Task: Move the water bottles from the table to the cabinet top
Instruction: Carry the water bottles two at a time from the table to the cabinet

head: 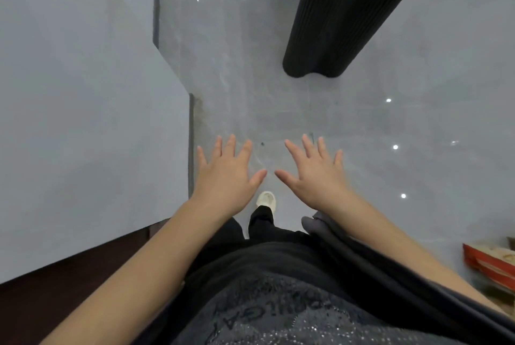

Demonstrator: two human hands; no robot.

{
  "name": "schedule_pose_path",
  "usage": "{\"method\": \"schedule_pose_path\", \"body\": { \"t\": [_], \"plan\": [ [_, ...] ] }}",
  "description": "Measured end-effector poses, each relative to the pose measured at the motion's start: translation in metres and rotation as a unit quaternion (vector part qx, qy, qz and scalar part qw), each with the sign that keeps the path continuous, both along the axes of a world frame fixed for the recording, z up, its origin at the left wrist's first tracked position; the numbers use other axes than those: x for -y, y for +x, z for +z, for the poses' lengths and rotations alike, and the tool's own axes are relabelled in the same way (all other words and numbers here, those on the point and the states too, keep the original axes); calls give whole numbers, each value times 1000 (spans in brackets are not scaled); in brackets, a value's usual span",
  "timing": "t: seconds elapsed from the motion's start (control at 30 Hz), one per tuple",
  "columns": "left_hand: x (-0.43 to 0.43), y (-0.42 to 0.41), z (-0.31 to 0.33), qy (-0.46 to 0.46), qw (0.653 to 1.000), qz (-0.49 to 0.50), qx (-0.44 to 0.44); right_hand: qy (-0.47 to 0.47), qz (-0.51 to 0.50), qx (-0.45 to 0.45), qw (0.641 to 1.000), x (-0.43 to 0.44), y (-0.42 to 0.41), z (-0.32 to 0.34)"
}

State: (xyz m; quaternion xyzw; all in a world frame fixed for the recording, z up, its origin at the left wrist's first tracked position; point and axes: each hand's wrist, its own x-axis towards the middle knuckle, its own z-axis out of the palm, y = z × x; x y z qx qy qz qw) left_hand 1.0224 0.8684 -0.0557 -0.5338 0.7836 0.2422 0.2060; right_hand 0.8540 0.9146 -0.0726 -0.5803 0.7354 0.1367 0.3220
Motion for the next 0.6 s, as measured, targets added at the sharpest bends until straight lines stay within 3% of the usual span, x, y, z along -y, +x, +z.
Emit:
{"method": "schedule_pose_path", "body": {
  "t": [0.27, 0.6],
  "plan": [
    [47, -18, -11, 24, 998, 51, -1, 4, 19, 3, 1000, 57, -23, 1],
    [186, -50, -29, 53, 998, -15, -10, 33, -57, -13, 998, 173, -49, -14]
  ]
}}
